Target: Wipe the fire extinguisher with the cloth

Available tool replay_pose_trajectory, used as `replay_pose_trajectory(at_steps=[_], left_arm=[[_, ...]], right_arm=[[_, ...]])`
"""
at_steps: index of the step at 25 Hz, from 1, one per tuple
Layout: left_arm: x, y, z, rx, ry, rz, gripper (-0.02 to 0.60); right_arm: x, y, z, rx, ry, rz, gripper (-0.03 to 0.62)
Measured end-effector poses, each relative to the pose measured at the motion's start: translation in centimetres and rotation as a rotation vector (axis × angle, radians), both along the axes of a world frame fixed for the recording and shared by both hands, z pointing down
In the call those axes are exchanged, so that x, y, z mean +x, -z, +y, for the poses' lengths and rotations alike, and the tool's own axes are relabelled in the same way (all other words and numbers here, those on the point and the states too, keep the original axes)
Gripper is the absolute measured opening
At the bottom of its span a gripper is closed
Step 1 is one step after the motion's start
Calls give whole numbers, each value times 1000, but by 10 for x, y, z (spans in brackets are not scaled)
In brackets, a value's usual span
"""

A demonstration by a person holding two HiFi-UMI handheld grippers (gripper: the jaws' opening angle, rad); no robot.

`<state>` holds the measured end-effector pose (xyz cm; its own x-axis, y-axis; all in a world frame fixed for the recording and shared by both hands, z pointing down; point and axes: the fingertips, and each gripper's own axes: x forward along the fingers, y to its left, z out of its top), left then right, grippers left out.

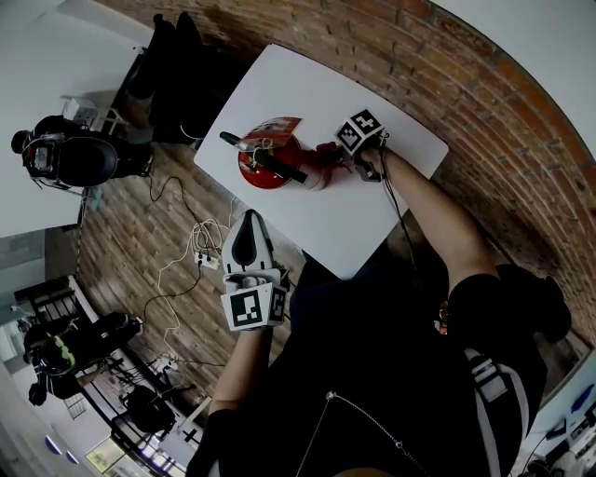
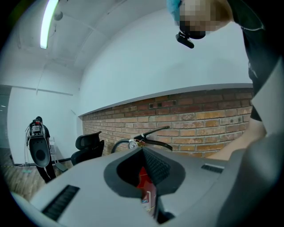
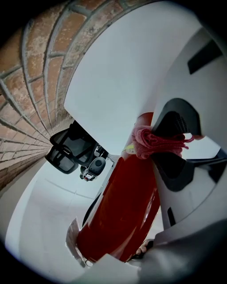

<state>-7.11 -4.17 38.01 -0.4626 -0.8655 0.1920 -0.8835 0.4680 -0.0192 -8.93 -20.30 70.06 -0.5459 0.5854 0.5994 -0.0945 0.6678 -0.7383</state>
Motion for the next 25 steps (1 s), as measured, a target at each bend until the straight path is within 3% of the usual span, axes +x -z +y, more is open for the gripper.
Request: replay_pose_trajectory(at_steps=[13,25], left_arm=[[0,1,-4,13,-40,1,11],[8,-3,-19,5,-96,9,11]], right_arm=[[2,36,1,28,-5,-24,104],[11,89,3,-3,-49,-111,104]])
